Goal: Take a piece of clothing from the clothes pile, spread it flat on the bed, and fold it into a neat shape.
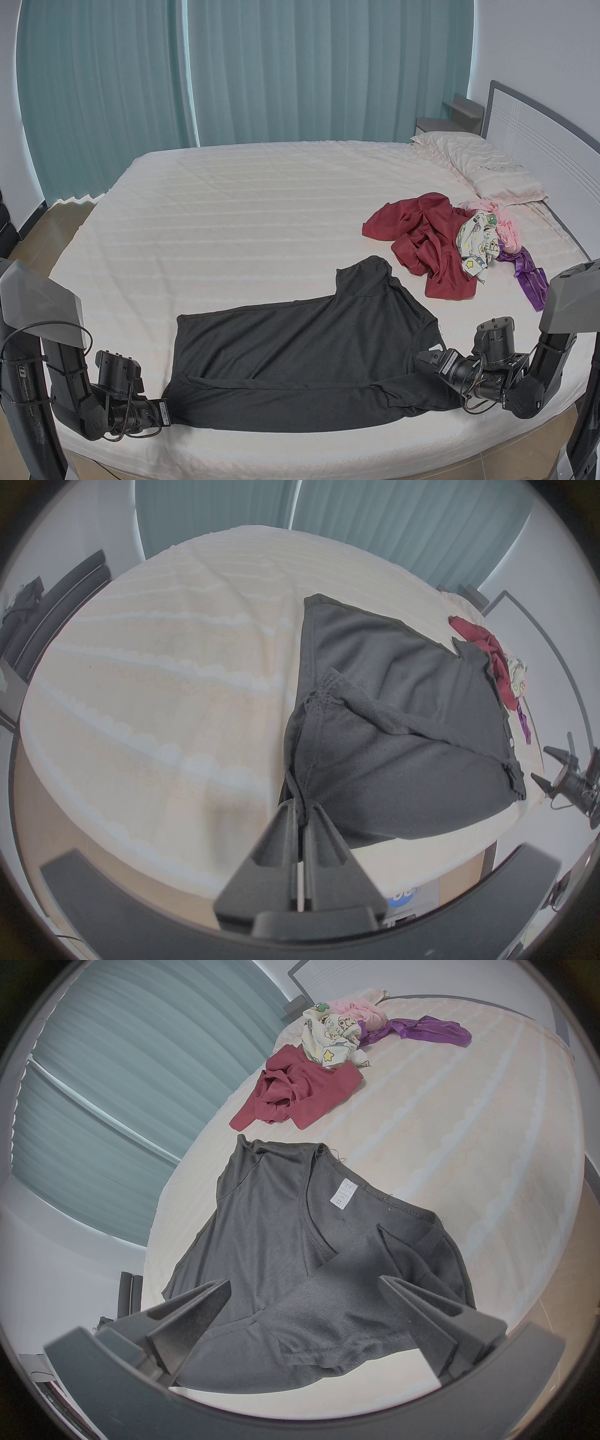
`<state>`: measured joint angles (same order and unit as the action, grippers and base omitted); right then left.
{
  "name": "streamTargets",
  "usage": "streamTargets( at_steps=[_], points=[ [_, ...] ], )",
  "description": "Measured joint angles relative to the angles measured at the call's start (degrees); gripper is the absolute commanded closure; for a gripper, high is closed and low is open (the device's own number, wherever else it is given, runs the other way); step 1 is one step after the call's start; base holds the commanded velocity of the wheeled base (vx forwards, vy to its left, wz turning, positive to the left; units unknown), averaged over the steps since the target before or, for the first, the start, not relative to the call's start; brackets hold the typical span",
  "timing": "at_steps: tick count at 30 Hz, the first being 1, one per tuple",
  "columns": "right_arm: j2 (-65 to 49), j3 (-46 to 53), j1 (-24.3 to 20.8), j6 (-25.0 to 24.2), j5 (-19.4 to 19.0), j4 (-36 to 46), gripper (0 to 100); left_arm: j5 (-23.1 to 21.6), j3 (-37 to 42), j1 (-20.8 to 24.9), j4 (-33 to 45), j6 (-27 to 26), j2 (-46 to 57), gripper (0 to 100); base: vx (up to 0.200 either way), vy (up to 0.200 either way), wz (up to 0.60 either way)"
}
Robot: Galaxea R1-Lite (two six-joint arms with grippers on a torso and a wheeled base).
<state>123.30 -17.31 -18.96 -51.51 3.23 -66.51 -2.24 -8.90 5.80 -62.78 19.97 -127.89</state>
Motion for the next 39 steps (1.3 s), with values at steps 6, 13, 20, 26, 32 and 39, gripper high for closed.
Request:
streamTargets(
  at_steps=[6, 13, 20, 26, 32, 39],
  points=[
    [0.0, 0.12, -0.11, 0.0, 0.02, 0.0, 0, 0.11, 1.96, 0.0, 0.29, -2.57, 0.41, 100, 0.0, 0.0, 0.0],
    [0.02, 0.22, -0.04, 0.0, 0.0, 0.0, 0, 0.13, 2.89, 0.0, 0.22, -3.63, 0.11, 0, 0.0, 0.0, 0.0],
    [0.0, 0.23, 0.02, 0.02, 0.0, 0.02, 0, 0.04, 2.49, -0.77, -0.8, -3.24, -0.44, 0, 0.0, 0.0, 0.0],
    [-0.23, 0.26, 0.07, 0.07, 0.05, 0.0, 0, -0.79, 1.46, -2.23, -0.77, -1.5, 4.38, 0, 0.0, 0.0, 0.0],
    [-0.61, 0.39, 0.07, 0.65, 0.05, 0.0, 0, -2.1, -5.4, -2.45, 5.91, -0.27, 8.51, 0, 0.0, 0.0, 0.0],
    [-0.72, 0.8, 0.0, 0.99, -0.01, 0.0, 0, -9.55, -11.74, -1.49, 11.22, -0.89, 6.95, 0, 0.0, 0.0, 0.0]
  ],
)
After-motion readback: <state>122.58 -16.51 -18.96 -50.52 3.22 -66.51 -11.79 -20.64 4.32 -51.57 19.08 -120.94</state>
